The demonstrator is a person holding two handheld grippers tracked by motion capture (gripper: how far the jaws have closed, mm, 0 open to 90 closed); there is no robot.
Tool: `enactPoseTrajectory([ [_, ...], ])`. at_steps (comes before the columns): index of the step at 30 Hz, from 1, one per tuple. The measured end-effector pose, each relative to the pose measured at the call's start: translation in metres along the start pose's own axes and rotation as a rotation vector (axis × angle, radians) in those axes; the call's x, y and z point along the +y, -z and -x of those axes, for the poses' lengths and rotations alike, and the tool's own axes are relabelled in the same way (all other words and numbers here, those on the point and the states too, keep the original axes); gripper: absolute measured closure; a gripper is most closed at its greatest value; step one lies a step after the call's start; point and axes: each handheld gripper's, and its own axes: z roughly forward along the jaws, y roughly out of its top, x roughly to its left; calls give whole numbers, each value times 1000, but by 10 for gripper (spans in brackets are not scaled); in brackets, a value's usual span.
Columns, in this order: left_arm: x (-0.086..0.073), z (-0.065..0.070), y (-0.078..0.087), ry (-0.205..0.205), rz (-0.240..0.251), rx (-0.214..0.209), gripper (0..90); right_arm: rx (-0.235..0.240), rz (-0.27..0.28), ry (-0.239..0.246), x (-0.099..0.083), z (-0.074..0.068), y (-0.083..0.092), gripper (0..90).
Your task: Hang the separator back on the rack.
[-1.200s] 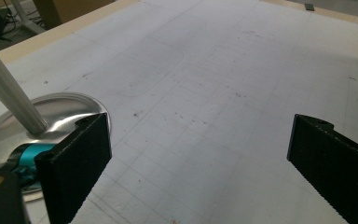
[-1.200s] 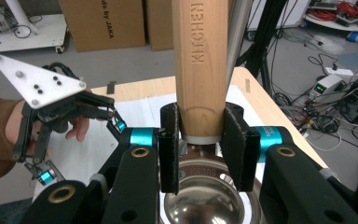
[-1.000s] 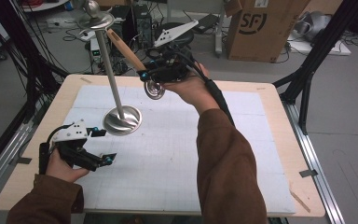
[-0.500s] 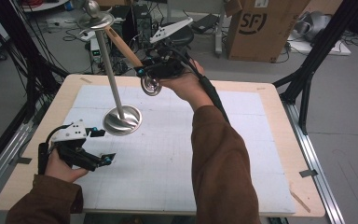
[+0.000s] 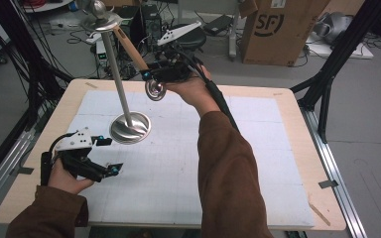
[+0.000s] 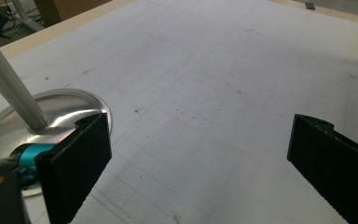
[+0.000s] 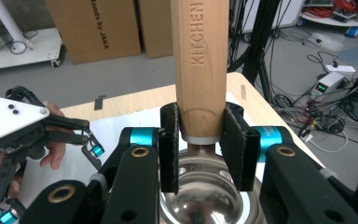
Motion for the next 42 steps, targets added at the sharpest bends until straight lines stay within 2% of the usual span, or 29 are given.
enactPoseTrajectory([
  [9, -1, -1, 0, 2, -1, -1, 69, 17, 7, -19, -2, 4, -16, 691],
  [26, 0, -1, 2, 4, 21, -12, 69, 15, 1, -22, -1, 6, -27, 682],
  [33, -1, -1, 1, 10, 17, -17, 69, -13, -9, -7, -1, 3, -28, 586],
  [37, -1, -1, 2, 11, 18, -16, 69, -16, -7, -13, 0, 3, -21, 540],
  [42, -1, -1, 2, 11, 16, -16, 69, -30, -30, -7, -1, 1, -10, 471],
])
